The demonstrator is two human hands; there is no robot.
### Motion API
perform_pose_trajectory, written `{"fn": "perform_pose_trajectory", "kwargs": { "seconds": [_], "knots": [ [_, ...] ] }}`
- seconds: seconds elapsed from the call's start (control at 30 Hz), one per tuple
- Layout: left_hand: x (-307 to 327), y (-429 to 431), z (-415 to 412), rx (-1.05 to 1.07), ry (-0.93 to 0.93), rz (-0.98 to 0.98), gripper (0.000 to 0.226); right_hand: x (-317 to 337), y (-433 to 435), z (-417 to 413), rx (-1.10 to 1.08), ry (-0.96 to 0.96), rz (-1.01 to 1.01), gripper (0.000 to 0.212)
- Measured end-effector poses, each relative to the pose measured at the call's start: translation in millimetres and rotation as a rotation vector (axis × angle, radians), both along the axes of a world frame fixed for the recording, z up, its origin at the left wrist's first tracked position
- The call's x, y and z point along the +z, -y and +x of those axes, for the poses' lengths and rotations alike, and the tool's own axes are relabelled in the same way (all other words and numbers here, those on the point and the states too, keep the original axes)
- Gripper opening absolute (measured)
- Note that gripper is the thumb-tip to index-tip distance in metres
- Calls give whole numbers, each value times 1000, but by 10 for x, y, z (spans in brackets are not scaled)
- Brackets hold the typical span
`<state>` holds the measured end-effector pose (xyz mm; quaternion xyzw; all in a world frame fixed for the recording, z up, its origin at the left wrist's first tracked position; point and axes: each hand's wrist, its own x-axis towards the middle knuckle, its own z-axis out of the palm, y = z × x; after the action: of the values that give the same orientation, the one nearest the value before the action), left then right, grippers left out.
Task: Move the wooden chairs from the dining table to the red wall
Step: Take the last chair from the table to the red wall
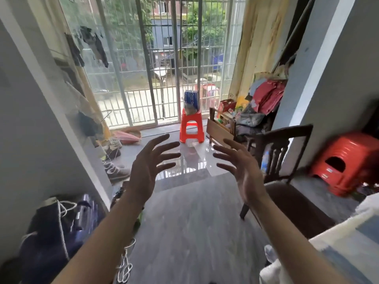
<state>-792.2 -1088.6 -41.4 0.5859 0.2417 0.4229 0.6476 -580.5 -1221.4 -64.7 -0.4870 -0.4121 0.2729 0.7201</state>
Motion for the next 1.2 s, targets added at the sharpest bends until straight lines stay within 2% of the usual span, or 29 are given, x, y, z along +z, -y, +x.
{"fn": "perform_pose_trajectory", "kwargs": {
  "seconds": [0.2, 0.37, 0.53, 0.63, 0.77, 0.87, 0.93, 1.0, 1.2],
  "knots": [
    [148, -1266, 1104, -14, -52, 12, 50, -43, -1176, 1104, -67, -49, 35, 45],
    [326, -2286, 1953, -28, -22, 14, 51, 112, -2076, 1940, -122, -13, 35, 44],
    [196, -3221, 2746, -104, 13, 5, 53, 19, -2794, 2618, -182, -32, 6, 46],
    [-15, -3837, 3332, -204, 16, 15, 59, -128, -3190, 3052, -279, -25, -25, 44],
    [-250, -4668, 4226, -360, 28, -37, 47, -227, -3648, 3576, -432, -18, -53, 51],
    [-252, -5189, 4923, -513, 7, -36, 48, -186, -3954, 3890, -581, -28, -58, 57],
    [-187, -5463, 5375, -618, 5, -27, 49, -145, -4122, 4077, -672, -34, -48, 52],
    [-92, -5632, 5837, -719, 2, -14, 49, -126, -4225, 4257, -754, -33, -52, 48],
    [-23, -5640, 6982, -1005, -13, -34, 42, -241, -4227, 4739, -1004, -79, -26, 54]
  ]
}}
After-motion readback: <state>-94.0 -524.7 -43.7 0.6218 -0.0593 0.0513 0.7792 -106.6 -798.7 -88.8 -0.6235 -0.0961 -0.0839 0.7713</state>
